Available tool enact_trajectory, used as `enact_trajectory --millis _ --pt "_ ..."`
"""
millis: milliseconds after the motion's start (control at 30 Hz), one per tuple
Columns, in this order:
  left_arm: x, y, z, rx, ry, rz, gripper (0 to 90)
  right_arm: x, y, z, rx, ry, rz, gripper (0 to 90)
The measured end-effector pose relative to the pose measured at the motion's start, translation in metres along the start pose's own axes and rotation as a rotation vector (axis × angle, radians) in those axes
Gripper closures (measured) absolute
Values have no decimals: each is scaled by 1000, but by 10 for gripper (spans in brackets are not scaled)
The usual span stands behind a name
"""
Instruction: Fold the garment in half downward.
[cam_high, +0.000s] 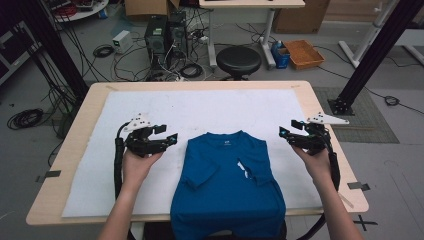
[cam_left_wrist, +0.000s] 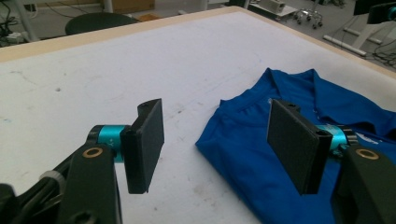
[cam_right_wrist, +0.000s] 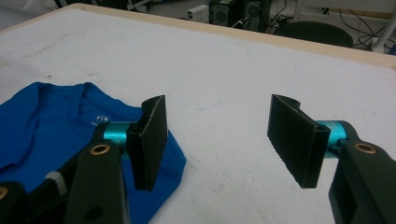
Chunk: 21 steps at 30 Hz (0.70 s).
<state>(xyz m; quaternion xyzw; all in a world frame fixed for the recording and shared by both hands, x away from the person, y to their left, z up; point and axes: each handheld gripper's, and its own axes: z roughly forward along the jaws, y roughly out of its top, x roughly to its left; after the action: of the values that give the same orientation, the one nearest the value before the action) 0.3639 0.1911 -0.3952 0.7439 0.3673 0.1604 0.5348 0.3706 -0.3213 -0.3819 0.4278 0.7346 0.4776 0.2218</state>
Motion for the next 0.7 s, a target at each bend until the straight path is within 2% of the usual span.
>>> enact_trajectory --millis 100,167,333,400,433,500,567,633,700 --pt "-2 2 7 12 -12 -13 368 -1 -1 2 4 1 5 384" --pt "-4 3 14 37 -13 -22 374 0 -2 6 12 1 11 392" --pt "-12 0 34 102 -34 -38 434 3 -6 17 42 9 17 476" --pt "-18 -3 47 158 -32 -46 460 7 -12 26 75 19 24 501" --pt "-19 -5 51 169 -32 -67 460 8 -13 30 87 21 23 508" --pt "-19 -6 54 181 -29 -83 467 11 -16 36 124 24 23 523" --pt "-19 -10 60 206 -21 -100 480 12 -18 39 130 27 26 531" --pt "-20 -13 65 247 -11 -108 502 12 -22 46 155 36 49 551" --pt "-21 -17 69 265 2 -112 525 12 -26 51 188 46 68 568"
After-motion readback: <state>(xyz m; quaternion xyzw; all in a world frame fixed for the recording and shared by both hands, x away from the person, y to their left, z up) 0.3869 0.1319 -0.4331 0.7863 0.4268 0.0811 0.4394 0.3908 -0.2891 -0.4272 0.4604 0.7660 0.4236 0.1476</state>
